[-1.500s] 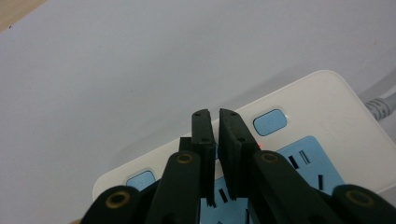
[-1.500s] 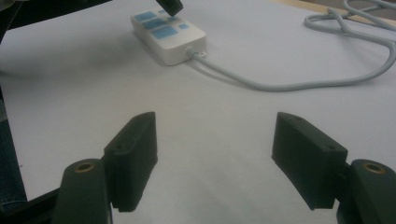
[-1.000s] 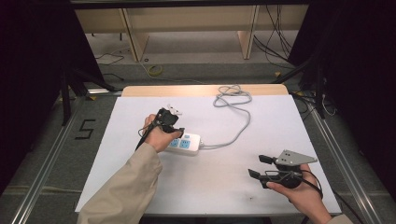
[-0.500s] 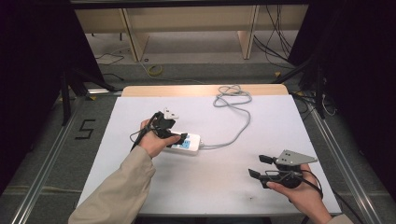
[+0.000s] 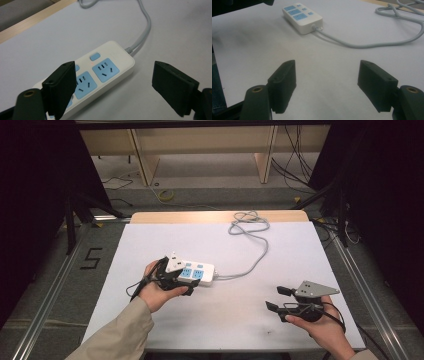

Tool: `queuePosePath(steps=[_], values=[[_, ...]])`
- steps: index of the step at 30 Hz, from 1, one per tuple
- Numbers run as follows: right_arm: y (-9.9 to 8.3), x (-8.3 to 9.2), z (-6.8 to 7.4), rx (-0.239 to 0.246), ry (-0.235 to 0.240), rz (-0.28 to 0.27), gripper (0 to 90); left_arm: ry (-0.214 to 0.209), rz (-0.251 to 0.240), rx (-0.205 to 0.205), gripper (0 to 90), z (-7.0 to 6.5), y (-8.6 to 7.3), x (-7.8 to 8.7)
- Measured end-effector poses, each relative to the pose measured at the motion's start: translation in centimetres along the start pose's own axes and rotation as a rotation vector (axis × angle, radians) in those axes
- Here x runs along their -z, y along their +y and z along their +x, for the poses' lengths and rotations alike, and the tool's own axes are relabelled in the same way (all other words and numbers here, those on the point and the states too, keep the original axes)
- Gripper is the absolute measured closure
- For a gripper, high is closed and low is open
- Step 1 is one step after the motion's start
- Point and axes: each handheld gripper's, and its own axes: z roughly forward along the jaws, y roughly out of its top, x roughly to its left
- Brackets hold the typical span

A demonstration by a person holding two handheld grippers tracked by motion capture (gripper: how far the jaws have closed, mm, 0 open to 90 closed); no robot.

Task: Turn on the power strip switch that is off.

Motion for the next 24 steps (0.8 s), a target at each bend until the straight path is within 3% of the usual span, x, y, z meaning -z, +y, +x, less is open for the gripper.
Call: queuePosePath(steps=[8,16,24], values=[[0.0,0.0,0.0,0.001,0.001,0.001,31.3,-0.001,0.020,-0.005,18.2,-0.5,-2.7,1.8],[0.0,0.0,0.0,0.001,0.001,0.000,31.2,0.001,0.028,-0.039,17.3,-1.1,-4.8,3.5],[0.0,-0.1,0.1,0.002,0.003,0.000,31.2,0.018,0.028,-0.037,17.4,-0.7,-5.3,3.8]])
